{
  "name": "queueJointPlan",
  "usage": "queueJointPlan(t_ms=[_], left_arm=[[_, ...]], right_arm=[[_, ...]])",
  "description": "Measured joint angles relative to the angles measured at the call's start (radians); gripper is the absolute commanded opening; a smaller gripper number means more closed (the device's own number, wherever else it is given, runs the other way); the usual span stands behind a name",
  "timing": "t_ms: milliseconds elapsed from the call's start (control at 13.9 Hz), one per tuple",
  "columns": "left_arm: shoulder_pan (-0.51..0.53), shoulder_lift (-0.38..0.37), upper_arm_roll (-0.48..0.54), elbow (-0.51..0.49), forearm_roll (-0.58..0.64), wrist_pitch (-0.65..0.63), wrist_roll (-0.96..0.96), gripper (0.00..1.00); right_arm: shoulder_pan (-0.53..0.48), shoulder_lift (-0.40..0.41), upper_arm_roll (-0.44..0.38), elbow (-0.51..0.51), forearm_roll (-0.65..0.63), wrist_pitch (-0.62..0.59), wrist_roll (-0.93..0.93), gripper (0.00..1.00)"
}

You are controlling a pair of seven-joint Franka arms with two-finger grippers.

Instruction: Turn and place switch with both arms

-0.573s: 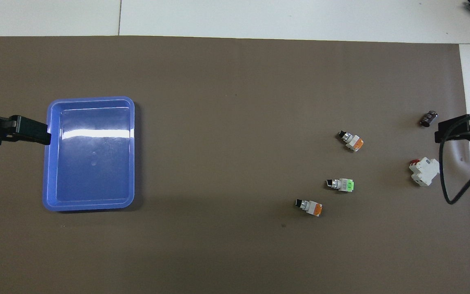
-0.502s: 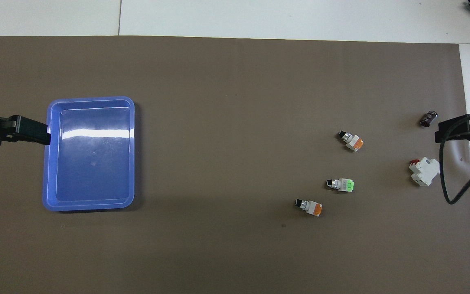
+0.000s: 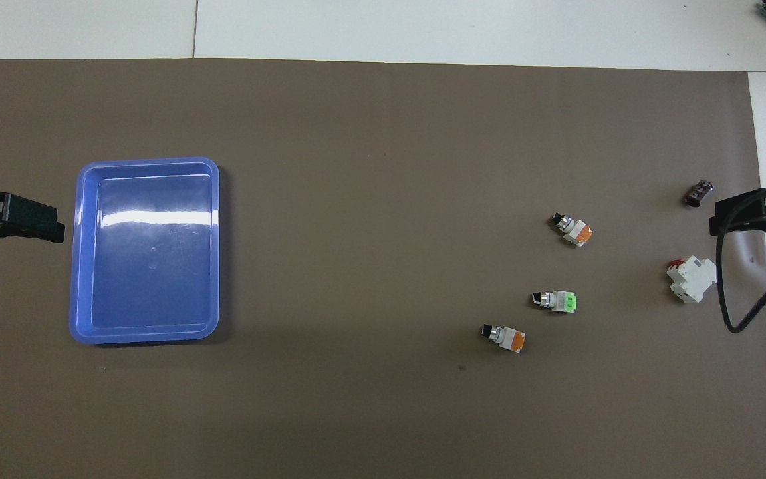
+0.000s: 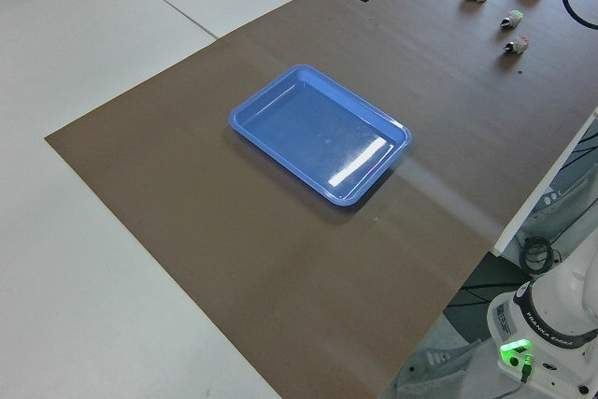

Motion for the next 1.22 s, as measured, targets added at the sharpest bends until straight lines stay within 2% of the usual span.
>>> queueJointPlan(t_ms=[72,215,502,1004,1219], left_arm=[[0.0,0.0,0.0,0.0,0.0,0.0,0.0,0.95],[0.0,0.0,0.0,0.0,0.0,-0.001,0.0,0.94],[0.0,0.002,0.002,0.007,0.003,0.004,0.001,1.0],[-0.006,0.002,0.0,0.007,0.016,-0.002,0.002,1.0],[-0.014,0.002,0.0,0.006,0.018,-0.01,0.002,1.0]], right_arm=[[0.0,-0.001,0.0,-0.004,0.0,0.0,0.0,1.0],[-0.001,-0.001,0.0,-0.007,0.0,0.0,0.001,1.0],[-0.001,-0.001,0.0,-0.007,0.0,0.0,0.001,1.0],[-0.011,-0.005,0.0,-0.025,-0.002,0.052,0.01,1.0],[-0.015,-0.028,-0.001,-0.098,-0.002,0.105,0.18,1.0]])
